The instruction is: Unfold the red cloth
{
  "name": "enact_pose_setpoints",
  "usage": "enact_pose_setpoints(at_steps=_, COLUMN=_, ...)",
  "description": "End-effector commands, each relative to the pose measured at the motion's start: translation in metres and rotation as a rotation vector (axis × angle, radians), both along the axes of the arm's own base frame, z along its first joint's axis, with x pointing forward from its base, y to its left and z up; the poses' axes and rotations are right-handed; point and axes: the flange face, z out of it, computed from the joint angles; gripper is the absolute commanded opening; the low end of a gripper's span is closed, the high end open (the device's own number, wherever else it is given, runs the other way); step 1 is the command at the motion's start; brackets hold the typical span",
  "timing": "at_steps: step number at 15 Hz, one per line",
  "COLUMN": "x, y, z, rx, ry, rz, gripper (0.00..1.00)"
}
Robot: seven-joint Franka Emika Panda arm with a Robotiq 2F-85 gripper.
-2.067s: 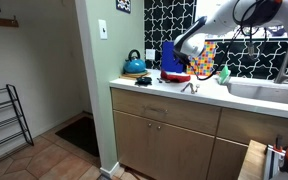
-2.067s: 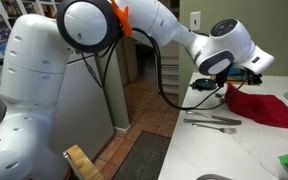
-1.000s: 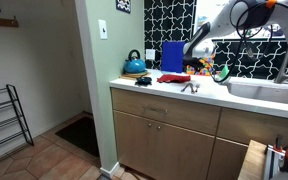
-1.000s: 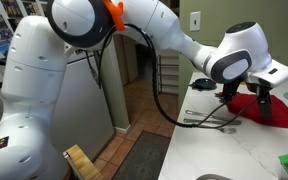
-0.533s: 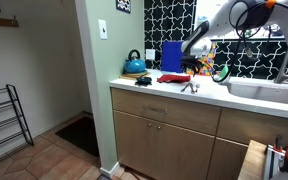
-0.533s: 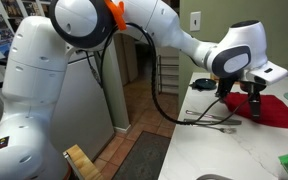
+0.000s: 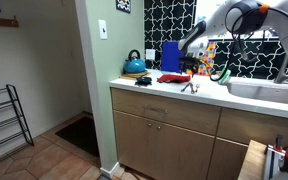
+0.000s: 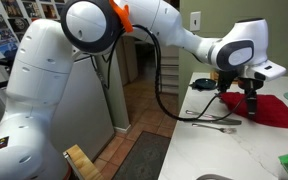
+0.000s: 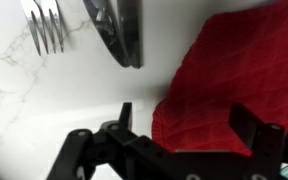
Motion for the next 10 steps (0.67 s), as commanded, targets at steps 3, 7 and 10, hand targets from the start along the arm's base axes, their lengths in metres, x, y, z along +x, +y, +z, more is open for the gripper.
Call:
enact_pose_setpoints(at_steps=3, x=0.013, y=-0.012, z=-0.009, rx=-0.007, ry=0.027, rz=-0.007, gripper=0.62)
enact_pose_setpoints(at_steps=7, x=0.018, y=-0.016, z=-0.017, rx=-0.011, ry=0.039, rz=-0.006, gripper=0.38)
enact_pose_setpoints(at_steps=10, x=0.021, y=-0.019, z=-0.021, rx=-0.012, ry=0.045, rz=-0.006, gripper=0.23)
